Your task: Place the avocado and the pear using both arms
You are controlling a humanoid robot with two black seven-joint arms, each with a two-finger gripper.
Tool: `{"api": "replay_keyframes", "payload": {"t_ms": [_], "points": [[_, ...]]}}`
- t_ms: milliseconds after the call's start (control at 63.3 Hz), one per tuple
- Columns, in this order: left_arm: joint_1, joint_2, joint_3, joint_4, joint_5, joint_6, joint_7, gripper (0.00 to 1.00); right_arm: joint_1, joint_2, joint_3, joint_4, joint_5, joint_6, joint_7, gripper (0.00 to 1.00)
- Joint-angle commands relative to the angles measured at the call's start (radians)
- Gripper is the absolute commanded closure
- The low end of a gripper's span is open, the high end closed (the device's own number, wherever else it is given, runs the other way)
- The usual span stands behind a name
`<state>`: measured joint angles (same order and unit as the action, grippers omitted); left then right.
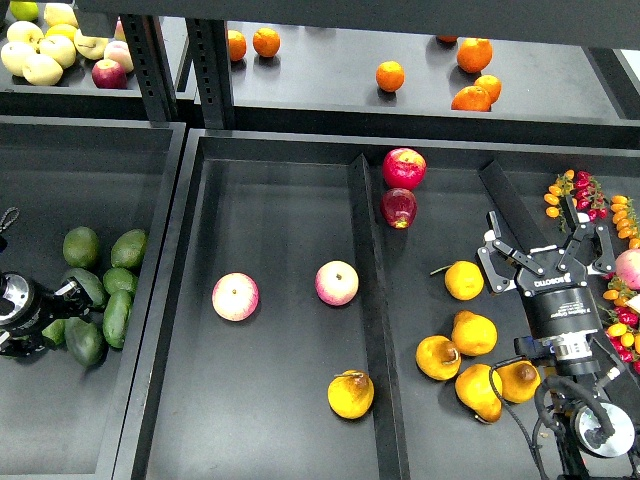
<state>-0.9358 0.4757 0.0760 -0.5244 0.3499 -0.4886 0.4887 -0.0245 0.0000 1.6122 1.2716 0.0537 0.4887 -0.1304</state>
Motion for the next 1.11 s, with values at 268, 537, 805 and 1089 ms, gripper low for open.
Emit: {"api": "replay_keyframes", "payload": {"t_ms": [268,537,805,1089], "points": [[-0.008,-0.022,-0.018,0.001,0.001,0.000,0.000,0.00,-0.002,0.000,0.000,-0.002,-0.002,0.000,-0.011,0.00],[-0.009,-0.026,-0.030,0.000,0.001,0.000,0.000,0.00,0.014,0.000,-0.008,-0.002,-0.011,-0.006,-0.052,0.00],[-0.009,-0.034,-0.048,0.000,0.001,0.000,0.000,0.00,0.124,-0.075,-0.170,-0.009,-0.115,-0.088,-0.139,0.00],[-0.011,-0.060,-0.051,0.001,0.003,0.000,0.000,0.00,0.357,-0.386,-0.475,-0.066,-0.114,-0.124,-0.239,0.00]]}}
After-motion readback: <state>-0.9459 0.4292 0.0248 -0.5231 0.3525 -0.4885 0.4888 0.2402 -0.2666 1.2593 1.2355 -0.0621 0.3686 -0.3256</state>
